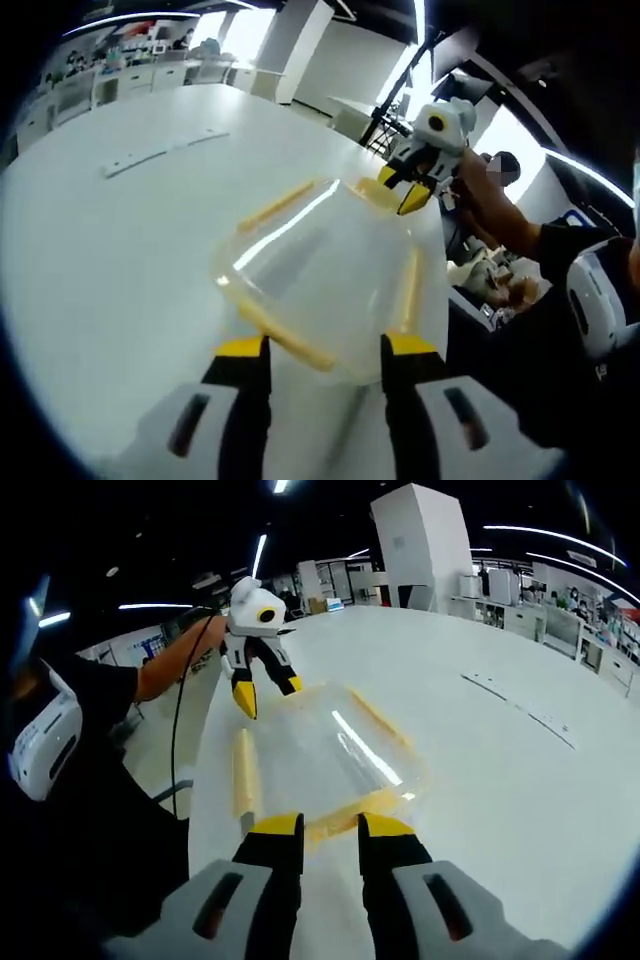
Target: Snap each plastic latch of the storage box into its locked position after aligning the lid with the box until every specified latch is closed and the lid sits flush.
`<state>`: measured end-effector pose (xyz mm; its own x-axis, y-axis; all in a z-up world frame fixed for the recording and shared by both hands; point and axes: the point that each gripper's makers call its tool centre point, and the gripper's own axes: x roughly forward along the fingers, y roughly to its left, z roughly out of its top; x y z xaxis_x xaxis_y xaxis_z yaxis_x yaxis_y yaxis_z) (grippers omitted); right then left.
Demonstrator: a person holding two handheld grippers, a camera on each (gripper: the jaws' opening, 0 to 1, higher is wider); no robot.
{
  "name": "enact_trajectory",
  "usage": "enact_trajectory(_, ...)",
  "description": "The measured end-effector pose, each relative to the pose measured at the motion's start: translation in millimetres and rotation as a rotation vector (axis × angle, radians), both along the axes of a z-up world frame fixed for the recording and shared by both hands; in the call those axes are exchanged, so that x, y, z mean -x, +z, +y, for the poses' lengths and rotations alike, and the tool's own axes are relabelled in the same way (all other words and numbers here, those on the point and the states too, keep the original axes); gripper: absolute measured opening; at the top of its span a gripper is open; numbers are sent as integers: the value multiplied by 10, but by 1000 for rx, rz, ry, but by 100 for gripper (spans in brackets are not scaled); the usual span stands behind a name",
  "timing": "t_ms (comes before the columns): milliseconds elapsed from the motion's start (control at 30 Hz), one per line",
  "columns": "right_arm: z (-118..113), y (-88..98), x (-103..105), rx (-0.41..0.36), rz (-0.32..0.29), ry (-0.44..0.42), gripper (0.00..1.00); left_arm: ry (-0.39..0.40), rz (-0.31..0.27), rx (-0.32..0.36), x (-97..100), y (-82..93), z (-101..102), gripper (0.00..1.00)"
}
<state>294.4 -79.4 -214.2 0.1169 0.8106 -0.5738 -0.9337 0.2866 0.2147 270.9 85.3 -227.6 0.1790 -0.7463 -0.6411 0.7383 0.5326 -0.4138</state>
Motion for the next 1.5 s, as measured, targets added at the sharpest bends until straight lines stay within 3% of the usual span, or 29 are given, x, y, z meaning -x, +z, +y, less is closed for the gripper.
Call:
enact_trajectory(367,6,58,9,-12,-12,9,22,7,-7,-29,30,8,-23,46)
enact_trajectory(667,-28,14,-23,-37,18,-19,21,-15,-29,-46,67,21,2,46)
enact_trajectory(867,-24,17,-24,-93,54,-59,18,-8,0,20,99,23,63,40)
enact_trajectory(1133,-37,25,11,-121,104,-92,14,45,-26,106,50,230,141,35)
enact_trajectory(1500,-55,35,50,-124,177,-153,10,66,-19,138,37,209,129,35)
